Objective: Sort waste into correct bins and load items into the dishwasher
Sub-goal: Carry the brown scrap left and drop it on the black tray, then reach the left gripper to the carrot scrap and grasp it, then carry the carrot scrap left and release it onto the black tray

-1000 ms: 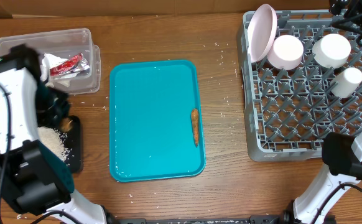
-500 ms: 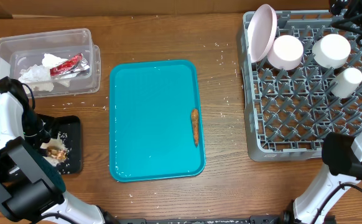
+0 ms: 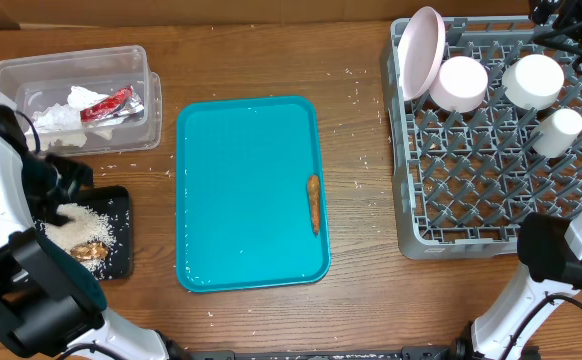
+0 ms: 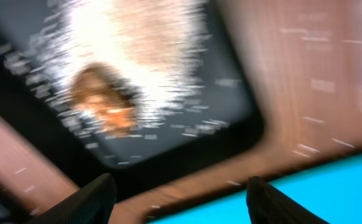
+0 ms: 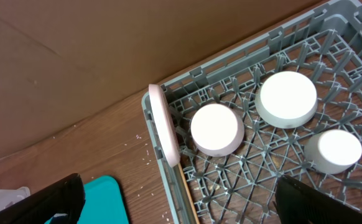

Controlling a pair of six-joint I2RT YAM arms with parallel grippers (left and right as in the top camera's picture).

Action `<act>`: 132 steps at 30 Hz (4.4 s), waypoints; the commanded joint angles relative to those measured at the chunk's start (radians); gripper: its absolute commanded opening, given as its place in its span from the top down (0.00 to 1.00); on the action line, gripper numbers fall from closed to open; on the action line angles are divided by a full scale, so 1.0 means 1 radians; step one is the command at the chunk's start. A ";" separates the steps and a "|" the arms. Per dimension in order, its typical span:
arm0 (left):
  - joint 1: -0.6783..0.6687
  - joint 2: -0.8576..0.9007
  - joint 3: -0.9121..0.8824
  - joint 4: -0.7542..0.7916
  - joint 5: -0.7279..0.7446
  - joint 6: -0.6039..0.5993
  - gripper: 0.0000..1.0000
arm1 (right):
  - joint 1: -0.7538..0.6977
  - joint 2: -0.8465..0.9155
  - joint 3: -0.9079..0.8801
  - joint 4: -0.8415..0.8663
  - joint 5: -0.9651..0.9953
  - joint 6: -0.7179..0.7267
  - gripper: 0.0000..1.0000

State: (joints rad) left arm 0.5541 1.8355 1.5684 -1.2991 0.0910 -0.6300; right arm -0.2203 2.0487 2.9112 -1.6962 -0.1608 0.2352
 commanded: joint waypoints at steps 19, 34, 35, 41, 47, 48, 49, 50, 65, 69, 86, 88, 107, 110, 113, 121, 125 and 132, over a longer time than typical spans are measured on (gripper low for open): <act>-0.943 0.035 0.063 0.227 0.179 0.121 0.31 | 0.000 -0.019 0.007 0.003 -0.005 -0.004 0.00; -1.158 0.307 0.063 0.248 0.081 0.001 0.47 | 0.000 -0.019 0.007 0.003 -0.005 -0.004 0.00; -1.158 0.311 0.063 0.246 0.074 0.001 0.48 | 0.000 -0.019 0.007 0.003 -0.005 -0.004 0.00; -1.143 0.311 0.063 0.237 0.056 0.001 0.49 | 0.000 -0.019 0.007 0.003 -0.005 -0.004 0.00; -1.119 0.311 0.063 0.232 0.031 0.002 0.53 | 0.000 -0.019 0.007 0.003 -0.005 -0.004 0.00; -1.117 0.311 0.063 0.229 0.017 0.004 0.53 | 0.000 -0.019 0.007 0.003 -0.005 -0.004 0.00; -1.117 0.311 0.063 0.226 -0.002 0.006 0.53 | 0.000 -0.019 0.007 0.003 -0.005 -0.004 0.00; -1.117 0.311 0.063 0.224 -0.016 0.014 0.53 | 0.000 -0.019 0.007 0.003 -0.005 -0.004 0.00; -1.153 0.326 0.057 0.286 -0.024 0.058 0.51 | 0.000 -0.019 0.007 0.003 -0.005 -0.004 0.00; -1.153 0.352 0.055 0.285 -0.023 0.057 0.52 | 0.000 -0.019 0.007 0.003 -0.005 -0.004 0.00; -1.128 0.361 0.064 0.215 -0.019 0.057 0.80 | 0.000 -0.019 0.007 0.003 -0.005 -0.004 0.00; -1.114 0.361 0.077 0.187 -0.015 0.048 0.83 | 0.000 -0.019 0.007 0.003 -0.005 -0.004 0.00; -0.605 0.333 0.538 -0.299 -0.027 0.004 0.86 | 0.000 -0.019 0.007 0.003 -0.005 -0.004 0.00; -0.495 0.302 0.550 -0.320 -0.048 -0.007 0.85 | 0.000 -0.019 0.007 0.003 -0.005 -0.004 0.00; -0.383 0.275 0.550 -0.336 -0.066 -0.007 0.85 | 0.000 -0.019 0.007 0.003 -0.005 -0.004 0.00; -0.065 0.257 0.546 -0.361 -0.068 -0.014 0.83 | 0.000 -0.019 0.007 0.003 -0.005 -0.004 0.00; 0.027 0.257 0.545 -0.360 -0.074 -0.013 0.82 | 0.000 -0.019 0.007 0.003 -0.005 -0.004 0.00; 0.111 0.257 0.454 -0.271 -0.124 -0.027 0.82 | 0.000 -0.019 0.007 0.003 -0.005 -0.004 0.00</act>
State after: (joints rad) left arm 0.6563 2.1323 2.0754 -1.5944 -0.0090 -0.6300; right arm -0.2203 2.0487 2.9112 -1.6962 -0.1604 0.2348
